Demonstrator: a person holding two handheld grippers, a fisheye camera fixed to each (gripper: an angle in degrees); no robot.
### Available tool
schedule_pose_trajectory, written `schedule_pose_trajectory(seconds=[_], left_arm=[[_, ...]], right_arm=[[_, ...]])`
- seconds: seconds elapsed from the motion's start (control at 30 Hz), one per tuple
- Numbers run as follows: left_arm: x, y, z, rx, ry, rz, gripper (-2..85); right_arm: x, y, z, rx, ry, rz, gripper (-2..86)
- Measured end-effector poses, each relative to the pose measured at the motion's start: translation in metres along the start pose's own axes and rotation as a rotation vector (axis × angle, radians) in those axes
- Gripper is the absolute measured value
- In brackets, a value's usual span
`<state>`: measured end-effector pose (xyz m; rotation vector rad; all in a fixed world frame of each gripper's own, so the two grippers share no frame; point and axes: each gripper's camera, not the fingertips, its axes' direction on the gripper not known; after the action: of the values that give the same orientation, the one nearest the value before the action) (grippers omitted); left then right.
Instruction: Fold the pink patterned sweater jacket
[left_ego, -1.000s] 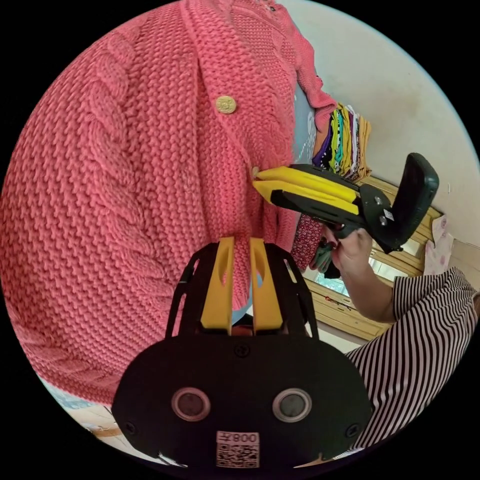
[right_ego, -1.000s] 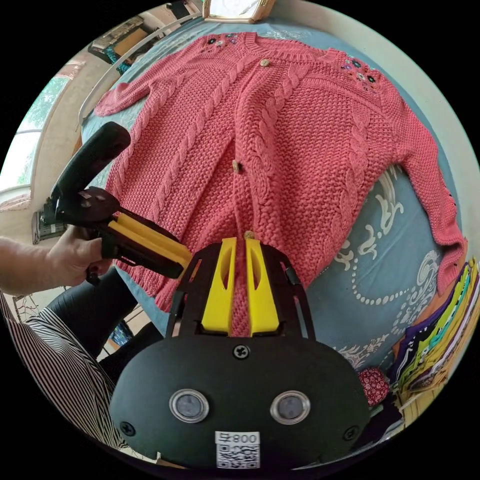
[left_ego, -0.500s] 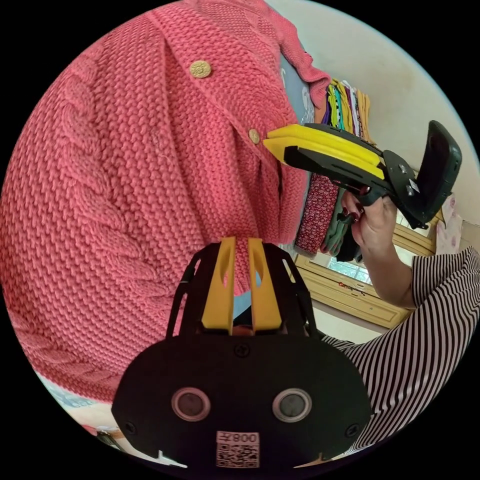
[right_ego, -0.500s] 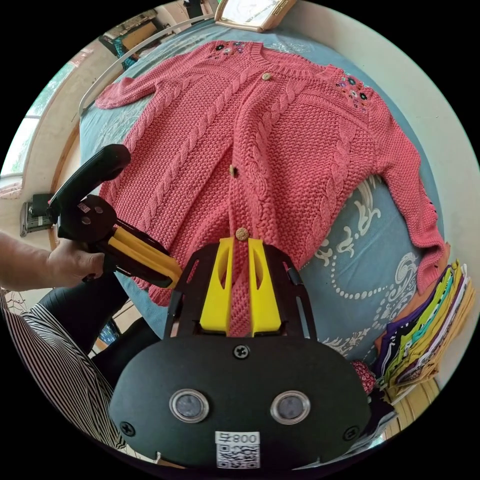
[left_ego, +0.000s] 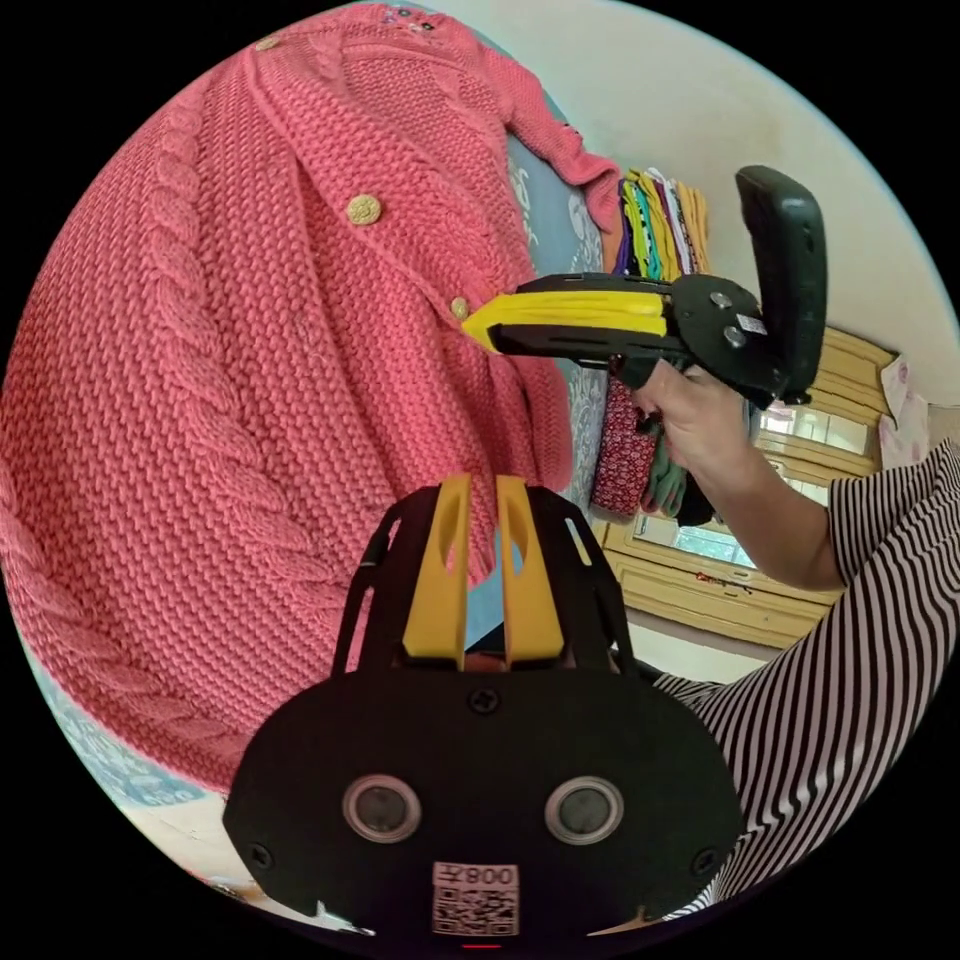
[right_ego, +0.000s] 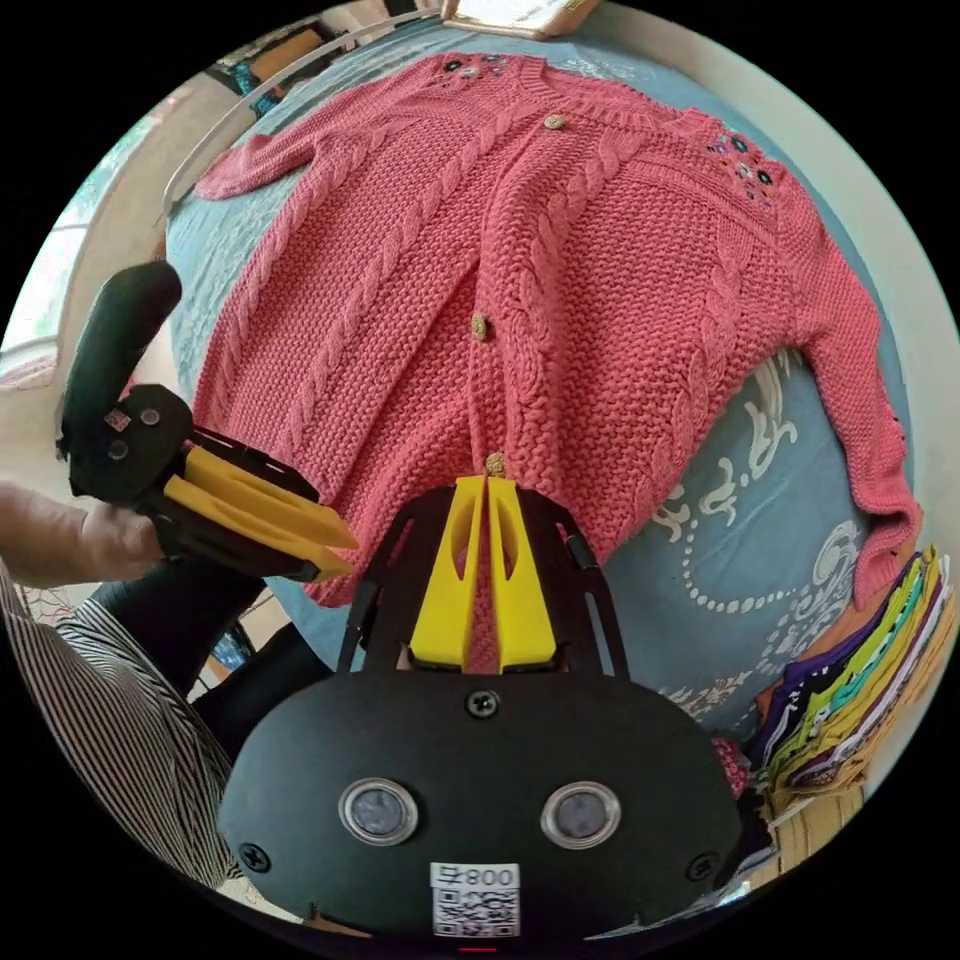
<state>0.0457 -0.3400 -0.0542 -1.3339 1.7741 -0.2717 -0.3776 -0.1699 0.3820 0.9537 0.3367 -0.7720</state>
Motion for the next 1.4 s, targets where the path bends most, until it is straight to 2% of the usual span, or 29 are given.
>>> schedule_pose_trajectory(seconds=[0.17,0.27,0.43,0.57,1.03,1.23,1.4], left_arm=[[-0.001,0.009,-0.004,0.046,0.127,-0.011,9.1],[0.004,0.011,-0.002,0.062,0.227,0.023,11.3],[0.006,0.019,0.002,0.036,0.274,0.011,9.1],[0.002,0.037,-0.018,0.098,0.328,-0.027,7.7],[-0.019,0.072,-0.096,0.336,0.452,-0.086,10.9],[-0.030,0.079,-0.116,0.371,0.498,-0.114,5.5],[-0.023,0.092,-0.132,0.333,0.535,-0.084,2.2]], right_arm=[[0.069,0.022,-0.024,0.080,-0.423,0.119,0.3],[0.097,0.035,-0.030,0.118,-0.600,0.150,0.2],[0.125,0.052,-0.030,0.135,-0.736,0.173,0.1],[0.148,0.068,-0.032,0.174,-0.863,0.190,0.1],[0.210,0.119,-0.038,0.307,-1.085,0.263,0.0],[0.213,0.130,-0.032,0.279,-1.098,0.252,0.1],[0.213,0.140,-0.031,0.265,-1.079,0.239,0.3]])
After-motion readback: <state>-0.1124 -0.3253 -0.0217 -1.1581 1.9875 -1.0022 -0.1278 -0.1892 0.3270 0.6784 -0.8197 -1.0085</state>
